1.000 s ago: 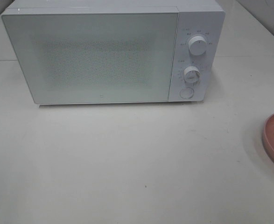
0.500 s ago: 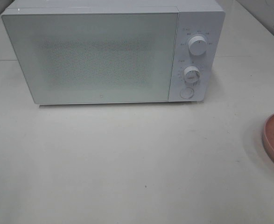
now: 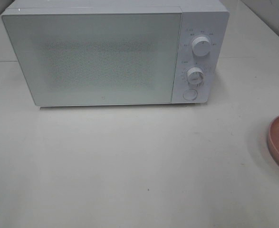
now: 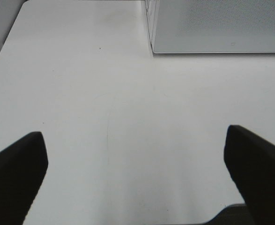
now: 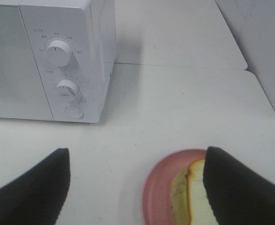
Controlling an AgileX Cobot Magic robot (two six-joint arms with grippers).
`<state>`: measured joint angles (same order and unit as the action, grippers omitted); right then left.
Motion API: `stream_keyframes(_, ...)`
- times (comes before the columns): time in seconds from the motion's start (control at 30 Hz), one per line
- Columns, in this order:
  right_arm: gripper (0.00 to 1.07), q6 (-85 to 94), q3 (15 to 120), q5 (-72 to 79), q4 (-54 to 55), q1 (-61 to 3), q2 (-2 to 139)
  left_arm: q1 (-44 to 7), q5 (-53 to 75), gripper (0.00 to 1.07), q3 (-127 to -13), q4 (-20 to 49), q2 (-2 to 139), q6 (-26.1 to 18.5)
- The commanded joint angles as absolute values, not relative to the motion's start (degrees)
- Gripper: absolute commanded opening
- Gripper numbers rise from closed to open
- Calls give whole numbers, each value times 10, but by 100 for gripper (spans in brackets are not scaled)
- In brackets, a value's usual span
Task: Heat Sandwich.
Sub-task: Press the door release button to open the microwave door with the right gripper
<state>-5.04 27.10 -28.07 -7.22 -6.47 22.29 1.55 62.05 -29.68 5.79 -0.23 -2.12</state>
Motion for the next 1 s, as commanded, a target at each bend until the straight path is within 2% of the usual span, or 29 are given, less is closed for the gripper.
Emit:
stream_keyframes(0.03, 75, -53, 268, -229, -71, -61, 258, 16, 614, 98, -296, 58, -16, -20)
stream_keyframes(0.63, 75, -52, 268, -55, -71, -61, 440, 16, 614, 98, -296, 58, -16, -20)
stream_keyframes(1.0, 75, -57, 268, 113, -71, -61, 570, 16, 614, 98, -296, 58, -16, -20)
